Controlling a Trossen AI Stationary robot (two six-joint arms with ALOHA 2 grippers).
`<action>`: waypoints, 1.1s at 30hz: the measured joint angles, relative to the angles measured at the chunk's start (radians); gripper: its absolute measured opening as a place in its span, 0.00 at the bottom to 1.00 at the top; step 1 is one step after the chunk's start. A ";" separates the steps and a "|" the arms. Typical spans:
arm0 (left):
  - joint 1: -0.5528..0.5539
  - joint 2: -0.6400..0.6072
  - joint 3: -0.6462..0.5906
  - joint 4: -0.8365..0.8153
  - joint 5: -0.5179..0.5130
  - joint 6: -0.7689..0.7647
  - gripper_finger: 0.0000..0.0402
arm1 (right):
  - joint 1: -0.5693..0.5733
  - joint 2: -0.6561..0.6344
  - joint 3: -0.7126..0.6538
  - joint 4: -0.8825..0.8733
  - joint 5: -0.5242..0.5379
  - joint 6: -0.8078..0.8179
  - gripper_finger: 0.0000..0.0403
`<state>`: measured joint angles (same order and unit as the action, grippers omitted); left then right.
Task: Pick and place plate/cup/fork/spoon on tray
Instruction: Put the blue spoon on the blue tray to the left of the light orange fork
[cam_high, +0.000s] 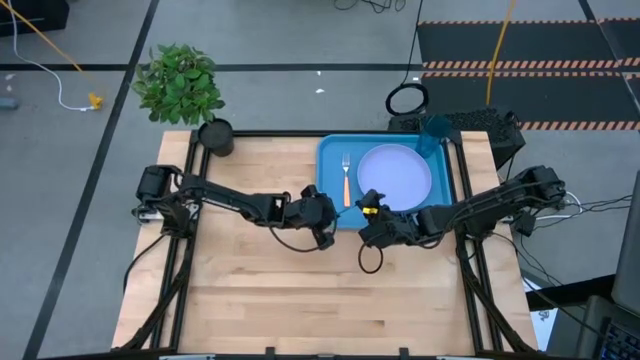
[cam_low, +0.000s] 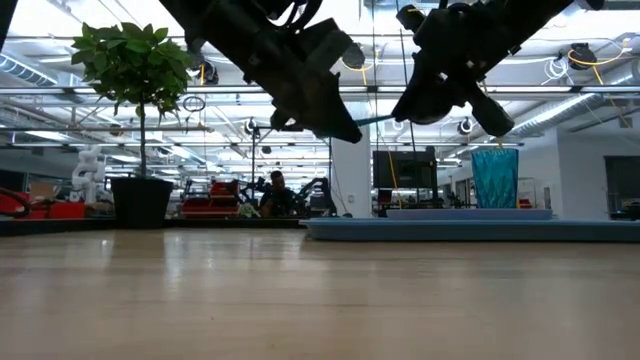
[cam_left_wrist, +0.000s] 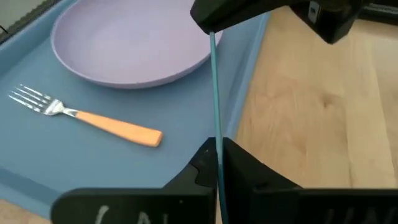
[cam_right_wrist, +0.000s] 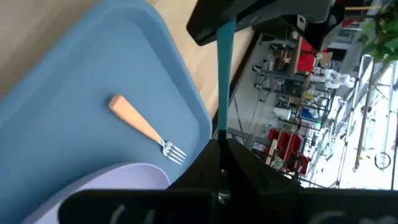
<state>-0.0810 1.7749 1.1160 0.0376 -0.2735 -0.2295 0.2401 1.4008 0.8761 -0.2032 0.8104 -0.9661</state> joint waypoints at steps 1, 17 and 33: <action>0.005 -0.007 0.000 -0.003 0.000 0.001 0.03 | -0.001 -0.002 0.000 0.002 0.001 0.000 0.00; 0.026 -0.146 -0.048 -0.141 0.014 0.031 0.01 | 0.084 -0.001 0.002 0.412 0.107 0.106 0.35; 0.016 -0.142 -0.298 0.607 -0.077 0.110 0.01 | 0.192 -0.070 0.001 0.551 -0.143 0.799 0.43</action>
<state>-0.0647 1.6333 0.8181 0.6446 -0.3500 -0.1193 0.4320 1.3304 0.8768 0.3481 0.6675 -0.1674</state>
